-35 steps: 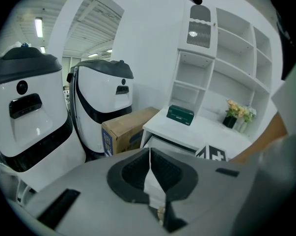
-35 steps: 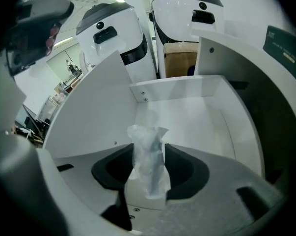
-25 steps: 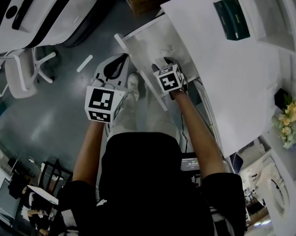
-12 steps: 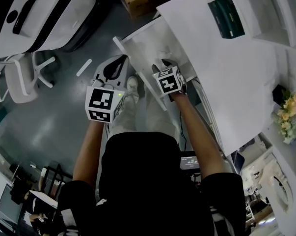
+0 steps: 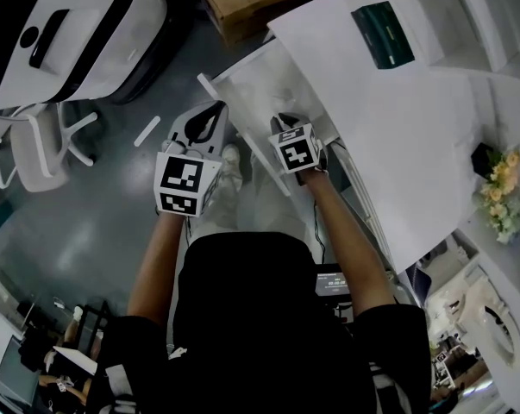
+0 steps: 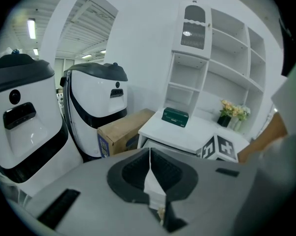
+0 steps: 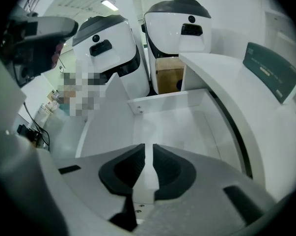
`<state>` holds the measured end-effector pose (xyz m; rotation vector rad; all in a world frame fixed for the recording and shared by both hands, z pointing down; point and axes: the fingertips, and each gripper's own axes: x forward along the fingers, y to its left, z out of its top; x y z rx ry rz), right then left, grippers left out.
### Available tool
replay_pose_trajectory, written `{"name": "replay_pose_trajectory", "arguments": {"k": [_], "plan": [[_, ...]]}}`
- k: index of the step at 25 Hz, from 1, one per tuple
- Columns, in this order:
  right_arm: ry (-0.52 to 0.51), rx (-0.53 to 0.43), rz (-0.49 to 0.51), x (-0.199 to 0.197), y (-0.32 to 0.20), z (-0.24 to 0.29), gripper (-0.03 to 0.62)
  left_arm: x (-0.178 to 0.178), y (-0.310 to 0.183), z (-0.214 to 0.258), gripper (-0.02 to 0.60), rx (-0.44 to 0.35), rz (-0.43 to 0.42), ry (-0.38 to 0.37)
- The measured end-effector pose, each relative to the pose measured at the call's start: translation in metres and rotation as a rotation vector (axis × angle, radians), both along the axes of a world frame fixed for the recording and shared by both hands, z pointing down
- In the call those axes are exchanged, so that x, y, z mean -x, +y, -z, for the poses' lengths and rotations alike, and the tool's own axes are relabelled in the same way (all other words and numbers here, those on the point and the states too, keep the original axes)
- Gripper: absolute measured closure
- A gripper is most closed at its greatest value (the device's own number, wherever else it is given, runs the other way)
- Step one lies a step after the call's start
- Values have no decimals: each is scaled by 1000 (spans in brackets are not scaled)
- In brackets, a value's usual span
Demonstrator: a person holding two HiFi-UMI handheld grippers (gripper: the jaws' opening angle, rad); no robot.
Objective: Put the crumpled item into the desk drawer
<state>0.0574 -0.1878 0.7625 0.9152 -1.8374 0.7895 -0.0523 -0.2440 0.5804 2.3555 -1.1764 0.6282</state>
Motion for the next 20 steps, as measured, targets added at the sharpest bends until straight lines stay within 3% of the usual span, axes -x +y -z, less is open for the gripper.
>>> {"name": "replay_pose_trajectory", "arguments": {"k": [7,20], "plan": [[-7,-64,-1,6,-1,30,595,4,5,13,574,-40,-33,-12],[-69,-241,-68,17,-15,113,599,0,20,54,574,-108,-91,-5]]}}
